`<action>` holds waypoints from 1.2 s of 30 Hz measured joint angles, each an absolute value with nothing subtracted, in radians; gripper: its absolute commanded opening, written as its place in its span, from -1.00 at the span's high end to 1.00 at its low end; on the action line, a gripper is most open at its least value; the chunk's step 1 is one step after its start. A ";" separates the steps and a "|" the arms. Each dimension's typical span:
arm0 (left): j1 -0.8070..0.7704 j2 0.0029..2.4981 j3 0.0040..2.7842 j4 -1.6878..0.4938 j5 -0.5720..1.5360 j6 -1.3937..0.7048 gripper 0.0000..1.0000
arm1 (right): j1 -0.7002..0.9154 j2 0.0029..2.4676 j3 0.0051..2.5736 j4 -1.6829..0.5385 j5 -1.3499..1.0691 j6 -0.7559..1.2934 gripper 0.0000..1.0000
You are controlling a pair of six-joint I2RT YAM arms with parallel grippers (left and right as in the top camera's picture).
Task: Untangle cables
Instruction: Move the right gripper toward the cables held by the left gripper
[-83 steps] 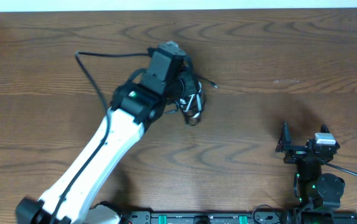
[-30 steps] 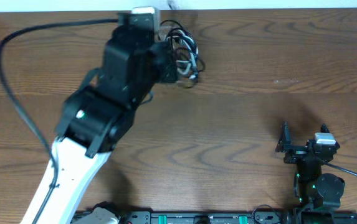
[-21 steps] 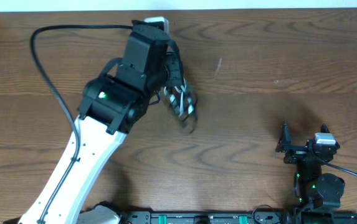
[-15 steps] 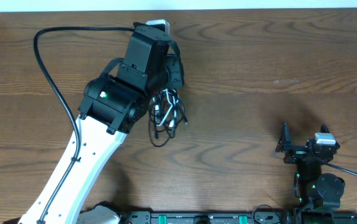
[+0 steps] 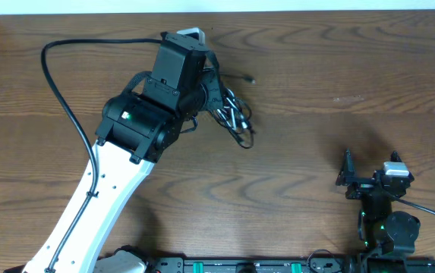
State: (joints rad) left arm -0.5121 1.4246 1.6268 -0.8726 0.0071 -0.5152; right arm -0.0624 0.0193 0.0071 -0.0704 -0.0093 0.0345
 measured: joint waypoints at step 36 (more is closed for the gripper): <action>-0.568 1.575 1.627 -0.882 0.161 -0.771 0.84 | -0.062 0.266 0.160 -0.081 -0.506 0.781 -0.98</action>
